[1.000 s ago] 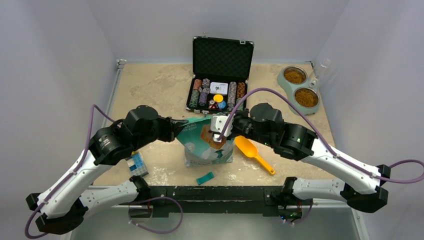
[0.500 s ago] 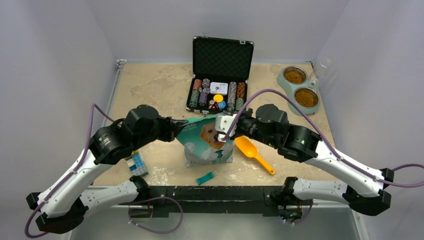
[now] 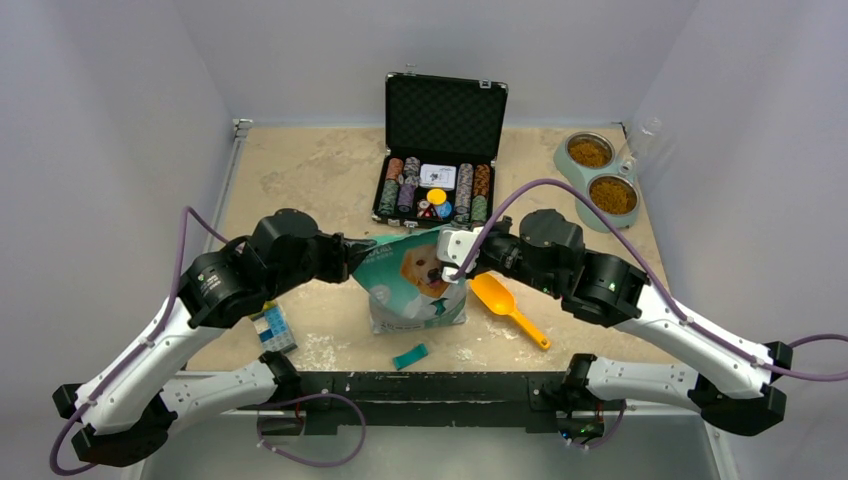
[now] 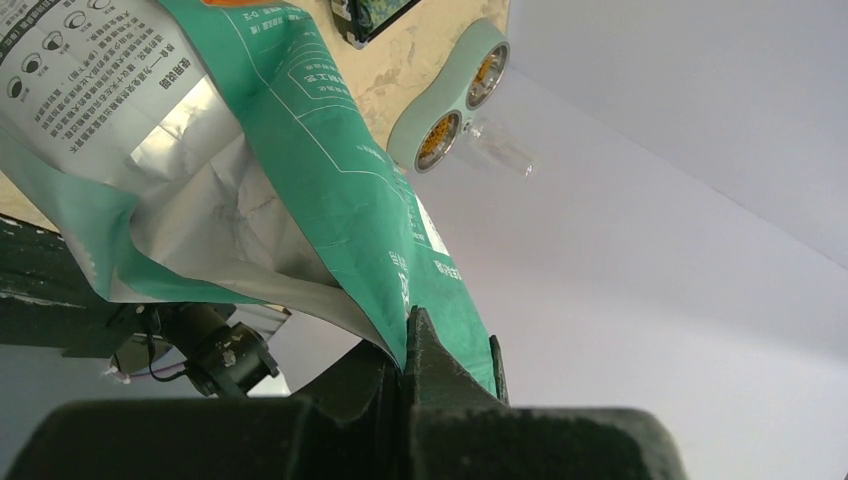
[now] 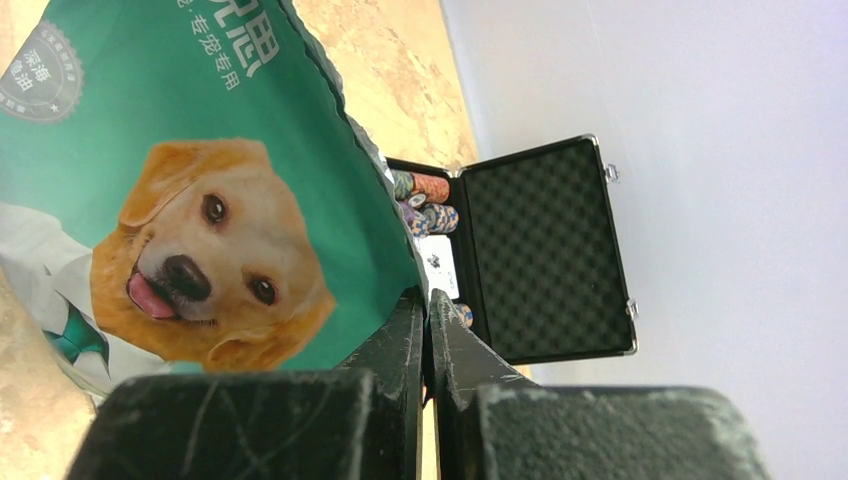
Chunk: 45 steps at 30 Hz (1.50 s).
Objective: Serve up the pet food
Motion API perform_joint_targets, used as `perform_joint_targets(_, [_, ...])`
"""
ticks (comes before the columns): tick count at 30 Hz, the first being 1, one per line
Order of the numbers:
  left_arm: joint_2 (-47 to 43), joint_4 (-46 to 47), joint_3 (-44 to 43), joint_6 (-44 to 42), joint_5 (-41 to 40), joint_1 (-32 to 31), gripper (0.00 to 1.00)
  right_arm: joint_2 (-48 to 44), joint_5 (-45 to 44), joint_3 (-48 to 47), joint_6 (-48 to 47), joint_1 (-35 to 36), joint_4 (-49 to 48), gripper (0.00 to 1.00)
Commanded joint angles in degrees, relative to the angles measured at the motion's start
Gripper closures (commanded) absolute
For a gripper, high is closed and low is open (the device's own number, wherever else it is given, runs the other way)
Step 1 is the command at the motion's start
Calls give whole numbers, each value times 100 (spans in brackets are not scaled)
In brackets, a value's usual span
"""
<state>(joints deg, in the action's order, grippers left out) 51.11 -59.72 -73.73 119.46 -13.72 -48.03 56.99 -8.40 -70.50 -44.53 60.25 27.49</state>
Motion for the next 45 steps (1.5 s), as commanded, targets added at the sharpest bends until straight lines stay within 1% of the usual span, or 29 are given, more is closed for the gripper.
perform_joint_targets(1, [-192, 23, -376, 576, -434, 73, 90, -226, -737, -154, 4, -269, 218, 100])
perform_joint_targets(3, [-141, 162, -364, 568, -272, 75, 65, -289, -666, -126, -10, -254, 114, 100])
perform_joint_targets(4, [-91, 208, -392, 565, -185, 75, 57, -281, -623, -129, -16, -251, 123, 100])
perform_joint_targets(5, [-25, 223, -433, 516, -130, 75, 51, -247, -629, -127, -69, -251, 135, 100])
perform_joint_targets(6, [38, 217, -507, 463, -83, 75, 48, -211, -675, -118, -126, -236, 131, 100])
perform_joint_targets(7, [96, 201, -568, 437, -53, 68, 47, -172, -689, -109, -180, -222, 147, 100])
perform_joint_targets(9, [152, 252, -549, 417, -4, 74, 46, -125, -715, -96, -265, -165, 144, 100])
perform_joint_targets(11, [164, 323, -501, 411, -23, 74, 50, -114, -741, -100, -299, -101, 98, 100])
perform_joint_targets(13, [148, 384, -449, 403, -116, 70, 57, -130, -741, -95, -301, -56, 27, 100])
perform_joint_targets(15, [114, 489, -386, 384, -169, 70, 67, -158, -665, -94, -315, -13, -5, 100])
perform_joint_targets(16, [105, 562, -358, 363, -187, 74, 73, -180, -607, -91, -338, 10, -13, 98])
perform_joint_targets(17, [99, 584, -341, 355, -188, 74, 80, -198, -463, -87, -345, 31, 1, 93])
perform_joint_targets(19, [73, 599, -312, 330, -169, 75, 94, -218, 1, -117, -350, 48, 104, 77])
perform_joint_targets(20, [54, 596, -294, 332, -153, 75, 100, -202, 243, -174, -312, 48, 157, 61])
perform_joint_targets(21, [30, 564, -283, 347, -149, 73, 100, -175, 461, -254, -208, 56, 180, 40])
perform_joint_targets(22, [7, 533, -294, 350, -160, 74, 100, -137, 695, -330, -100, 45, 182, 34])
perform_joint_targets(23, [-2, 504, -311, 350, -178, 75, 100, -84, 865, -401, 16, 50, 155, 25])
perform_joint_targets(25, [47, 305, -454, 381, -191, 75, 100, 23, 1132, -523, 247, 56, 27, 19])
perform_joint_targets(28, [279, -399, -1119, 253, -334, 75, 100, 143, 1165, -641, 536, 74, -159, 15])
perform_joint_targets(30, [274, -442, -1142, 211, -406, 75, 100, 41, 1101, -600, 782, 70, -305, 14])
perform_joint_targets(31, [205, -241, -1000, 205, -426, 75, 100, -72, 1088, -523, 931, 69, -413, 13])
perform_joint_targets(32, [116, 23, -817, 187, -425, 73, 94, -191, 1011, -449, 1089, 66, -510, 12])
perform_joint_targets(33, [49, 255, -678, 183, -411, 74, 79, -324, 885, -373, 1249, 66, -605, 12])
perform_joint_targets(35, [17, 175, -663, 145, -343, 74, 52, -569, 625, -267, 1617, 66, -628, 10])
perform_joint_targets(37, [48, 15, -771, 49, -291, 75, 39, -847, 578, -191, 1953, 66, -557, 9])
perform_joint_targets(39, [35, 46, -791, -32, -230, 75, 31, -1139, 480, -131, 2393, 64, -530, 8])
perform_joint_targets(41, [11, 49, -812, -124, -182, 75, 27, -1348, 92, -166, 2856, 66, -498, 7])
perform_joint_targets(43, [-48, -26, -839, -186, -170, 74, 26, -1498, -711, -248, 3558, 66, -483, 7])
perform_joint_targets(45, [-163, -29, -880, -389, -289, 73, 25, -1541, -1873, -358, 4289, 66, -307, 6])
